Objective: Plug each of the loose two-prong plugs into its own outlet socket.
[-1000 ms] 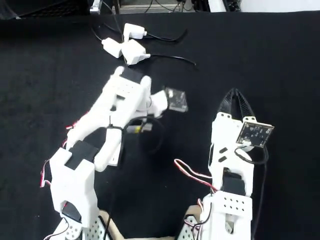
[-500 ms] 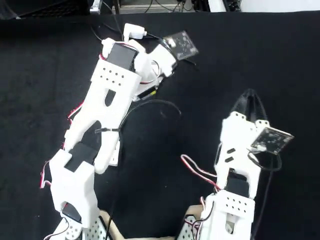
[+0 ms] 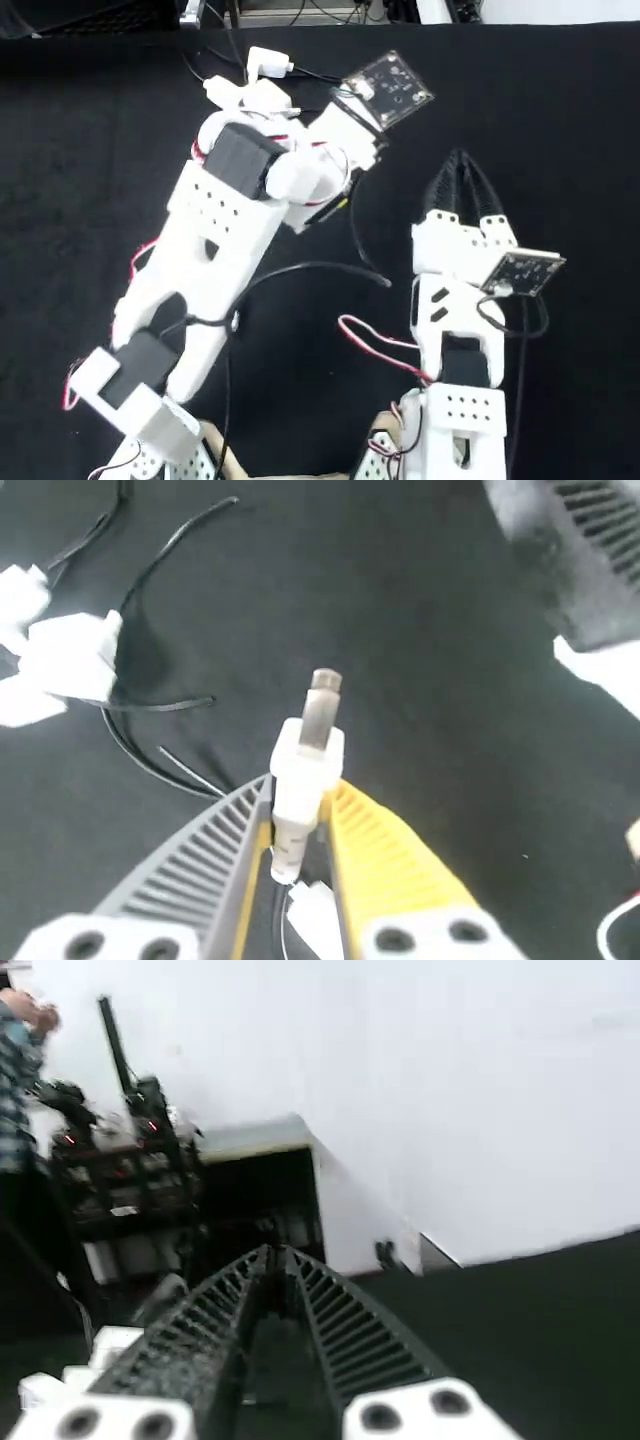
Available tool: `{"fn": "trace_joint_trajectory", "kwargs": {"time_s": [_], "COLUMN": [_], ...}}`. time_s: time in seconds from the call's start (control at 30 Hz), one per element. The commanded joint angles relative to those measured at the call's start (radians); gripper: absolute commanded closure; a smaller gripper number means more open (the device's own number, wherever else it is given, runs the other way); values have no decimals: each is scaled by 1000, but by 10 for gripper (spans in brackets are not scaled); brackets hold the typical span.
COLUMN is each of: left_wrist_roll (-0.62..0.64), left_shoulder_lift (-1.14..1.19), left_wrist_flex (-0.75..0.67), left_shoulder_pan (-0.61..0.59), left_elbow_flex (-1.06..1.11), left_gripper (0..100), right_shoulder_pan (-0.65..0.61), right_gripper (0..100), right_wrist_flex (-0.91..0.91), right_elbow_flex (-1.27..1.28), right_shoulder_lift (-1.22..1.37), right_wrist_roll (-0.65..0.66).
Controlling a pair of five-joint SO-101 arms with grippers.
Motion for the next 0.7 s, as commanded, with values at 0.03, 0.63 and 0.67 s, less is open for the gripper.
{"fn": "trace_joint_trajectory", "kwargs": {"time_s": [0.03,0.63,0.67], "left_wrist_roll": [75,41,28], "left_shoulder_lift": [-164,-799,-799], "left_wrist_flex": [-80,-758,-763], "left_shoulder_pan": [7,-27,-28], "left_elbow_flex": [153,1219,1230], "left_gripper": [972,971,971], "right_shoulder_pan": [-86,-448,-463], "right_gripper": [985,986,986], "right_wrist_flex": [141,683,683], "right_elbow_flex": [-79,-231,-232], "right_shoulder_lift": [-170,-450,-452], "right_wrist_roll": [-5,87,94]}}
